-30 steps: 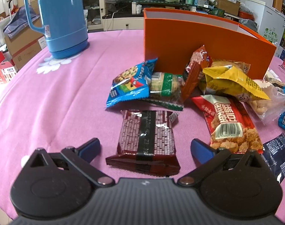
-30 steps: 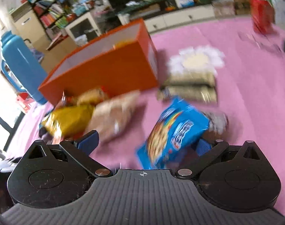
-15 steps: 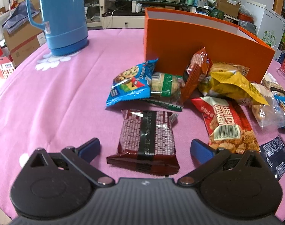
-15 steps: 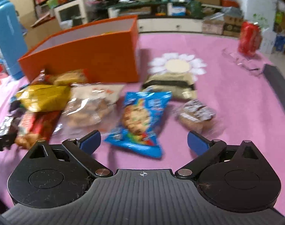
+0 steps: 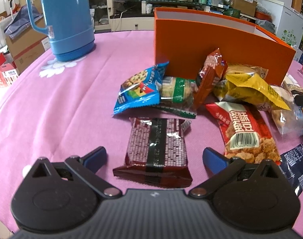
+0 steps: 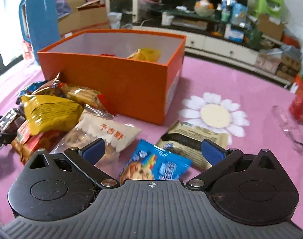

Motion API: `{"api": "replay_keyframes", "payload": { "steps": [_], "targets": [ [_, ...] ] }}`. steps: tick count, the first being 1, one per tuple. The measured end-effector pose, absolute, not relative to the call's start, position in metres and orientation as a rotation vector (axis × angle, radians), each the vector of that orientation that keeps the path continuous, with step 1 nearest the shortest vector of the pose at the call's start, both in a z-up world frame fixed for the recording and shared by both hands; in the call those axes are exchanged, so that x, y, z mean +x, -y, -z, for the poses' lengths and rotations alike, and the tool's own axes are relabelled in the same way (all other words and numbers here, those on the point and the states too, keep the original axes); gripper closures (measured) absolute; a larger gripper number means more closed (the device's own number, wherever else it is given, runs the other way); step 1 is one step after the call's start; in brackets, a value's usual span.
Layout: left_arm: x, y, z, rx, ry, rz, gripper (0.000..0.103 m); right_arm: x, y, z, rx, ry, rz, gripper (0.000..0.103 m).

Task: Organize snacks
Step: 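Position the right gripper around the blue cookie packet to grasp it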

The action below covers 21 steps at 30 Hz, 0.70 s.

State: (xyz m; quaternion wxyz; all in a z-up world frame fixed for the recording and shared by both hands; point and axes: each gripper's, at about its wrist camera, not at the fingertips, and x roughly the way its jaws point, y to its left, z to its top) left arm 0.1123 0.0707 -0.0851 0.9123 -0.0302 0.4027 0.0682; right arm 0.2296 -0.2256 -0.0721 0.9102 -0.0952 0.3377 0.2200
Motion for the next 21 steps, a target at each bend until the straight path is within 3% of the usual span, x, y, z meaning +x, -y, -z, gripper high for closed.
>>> {"api": "replay_keyframes", "payload": {
  "steps": [11,21],
  "targets": [
    [0.114,-0.07,0.084,-0.072,-0.845,-0.153,0.0,0.249,0.235,0.085,-0.052,-0.749,-0.55,0.019],
    [0.109,-0.073,0.083,-0.086,-0.846,-0.135,0.0,0.197,0.246,0.092,0.132,-0.908,-0.613,0.019]
  ]
}}
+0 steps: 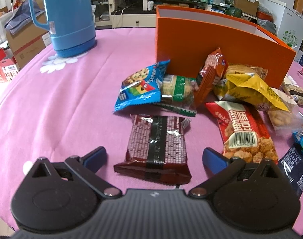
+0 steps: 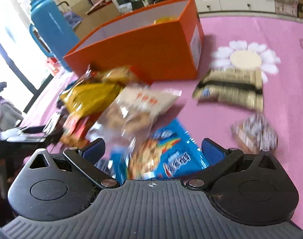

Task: Organize snacks
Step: 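Position the right gripper around the blue cookie packet to grasp it, then grasp the blue cookie packet with the right gripper while the left grasps the brown wafer packet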

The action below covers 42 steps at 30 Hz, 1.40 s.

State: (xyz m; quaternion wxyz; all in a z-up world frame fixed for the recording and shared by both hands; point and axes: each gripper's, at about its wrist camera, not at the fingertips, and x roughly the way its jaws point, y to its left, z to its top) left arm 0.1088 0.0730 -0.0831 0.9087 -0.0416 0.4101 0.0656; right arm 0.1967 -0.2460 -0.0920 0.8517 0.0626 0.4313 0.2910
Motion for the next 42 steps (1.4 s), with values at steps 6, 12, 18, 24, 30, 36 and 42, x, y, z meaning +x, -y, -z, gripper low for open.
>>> {"api": "replay_keyframes", "payload": {
  "steps": [6,12,18,24,30,36,42],
  "targets": [
    [0.106,-0.074,0.083,-0.088,-0.843,-0.125,0.0,0.156,0.241,0.087,0.037,-0.867,-0.522,0.019],
    [0.105,-0.071,0.084,-0.068,-0.847,-0.126,0.0,0.167,0.215,0.094,-0.05,-0.868,-0.506,0.019],
    [0.105,-0.07,0.084,-0.055,-0.844,-0.121,0.0,0.174,0.219,0.103,-0.109,-0.838,-0.348,0.021],
    [0.105,-0.07,0.085,-0.047,-0.834,-0.109,0.0,0.176,0.221,0.106,-0.137,-0.824,-0.317,0.019],
    [0.123,-0.074,0.084,-0.074,-0.839,-0.134,0.004,0.18,0.224,0.106,-0.127,-0.816,-0.307,0.019],
    [0.111,-0.069,0.075,-0.045,-0.799,-0.082,0.055,0.172,0.228,0.103,-0.124,-0.797,-0.281,0.046],
    [0.087,-0.084,0.059,-0.122,-0.779,-0.051,0.056,0.154,0.256,0.089,0.034,-0.78,-0.261,0.072]
  ]
}}
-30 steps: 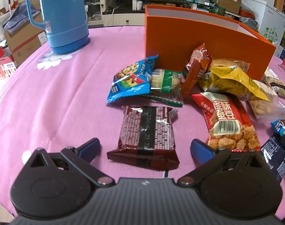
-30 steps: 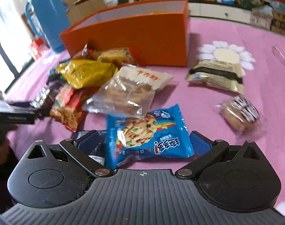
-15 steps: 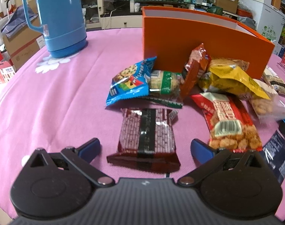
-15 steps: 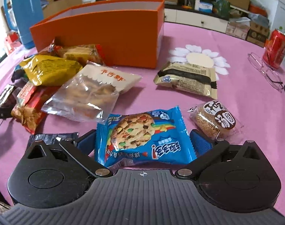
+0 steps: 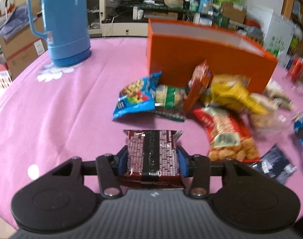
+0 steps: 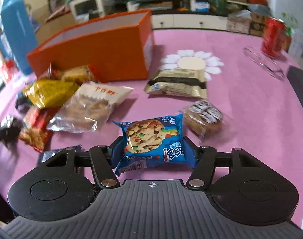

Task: Organize snacks
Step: 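Grasp the blue cookie packet with the right gripper while the left grasps the brown wafer packet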

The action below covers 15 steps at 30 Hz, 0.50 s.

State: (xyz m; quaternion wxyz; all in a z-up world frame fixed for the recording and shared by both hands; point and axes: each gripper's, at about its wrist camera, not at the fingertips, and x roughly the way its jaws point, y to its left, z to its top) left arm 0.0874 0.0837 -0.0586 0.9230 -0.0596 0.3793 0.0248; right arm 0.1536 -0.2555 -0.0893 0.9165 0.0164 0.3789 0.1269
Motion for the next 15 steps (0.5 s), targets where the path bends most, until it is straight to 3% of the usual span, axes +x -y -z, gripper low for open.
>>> {"api": "replay_keyframes", "payload": {
  "steps": [7,15],
  "targets": [
    [0.11,-0.078,-0.001,-0.14,-0.653,0.021,0.056,0.126,0.246,0.033,0.064,-0.635,-0.328,0.072],
    [0.225,-0.056,-0.043,-0.08,-0.556,0.042,0.056,0.233,0.201,-0.028,0.01,-0.473,-0.377,0.071]
  ]
}}
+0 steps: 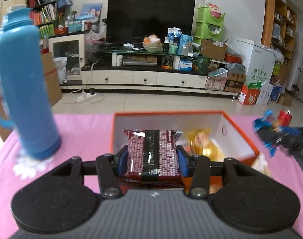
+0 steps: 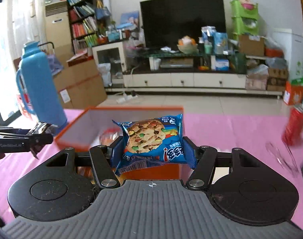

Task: Organize snacks
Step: 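Grasp the blue cookie packet with the right gripper while the left grasps the brown wafer packet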

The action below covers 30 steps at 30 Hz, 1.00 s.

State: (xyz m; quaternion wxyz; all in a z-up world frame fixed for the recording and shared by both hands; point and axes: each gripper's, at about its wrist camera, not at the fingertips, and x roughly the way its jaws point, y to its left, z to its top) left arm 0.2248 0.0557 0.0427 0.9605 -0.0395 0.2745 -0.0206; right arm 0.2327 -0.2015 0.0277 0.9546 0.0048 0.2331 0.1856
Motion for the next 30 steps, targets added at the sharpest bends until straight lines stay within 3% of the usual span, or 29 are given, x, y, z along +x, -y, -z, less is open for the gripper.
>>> {"api": "replay_keyframes", "payload": {
  "steps": [6,8,9,11,13,15,19,23,30],
  "targets": [
    [0.295,-0.048,-0.018,-0.053,-0.608,0.01,0.054,0.324,0.166,-0.002,-0.014,-0.545,-0.394,0.071],
    [0.307,-0.047,-0.006,-0.039,-0.631,-0.009,0.044,0.342,0.157,0.012,-0.023,-0.569,-0.394,0.07],
    [0.31,-0.046,-0.002,-0.028,-0.635,-0.022,0.033,0.349,0.153,0.019,-0.027,-0.581,-0.396,0.067],
    [0.309,-0.044,0.001,0.005,-0.622,-0.055,0.032,0.361,0.145,0.03,-0.047,-0.605,-0.4,0.059],
    [0.302,-0.041,0.0,0.042,-0.594,-0.089,0.03,0.359,0.141,0.032,-0.068,-0.58,-0.4,0.041],
    [0.293,-0.038,-0.003,0.067,-0.573,-0.102,0.027,0.35,0.138,0.029,-0.081,-0.549,-0.393,0.031],
    [0.259,-0.04,-0.012,0.074,-0.566,-0.092,0.024,0.32,0.143,0.019,-0.105,-0.544,-0.385,0.028],
    [0.209,-0.052,-0.02,0.053,-0.54,-0.108,0.001,0.274,0.165,0.006,-0.079,-0.528,-0.363,0.022],
    [0.115,-0.058,-0.001,0.033,-0.598,-0.126,0.001,0.181,0.211,0.031,0.015,-0.595,-0.317,0.019]
  ]
}}
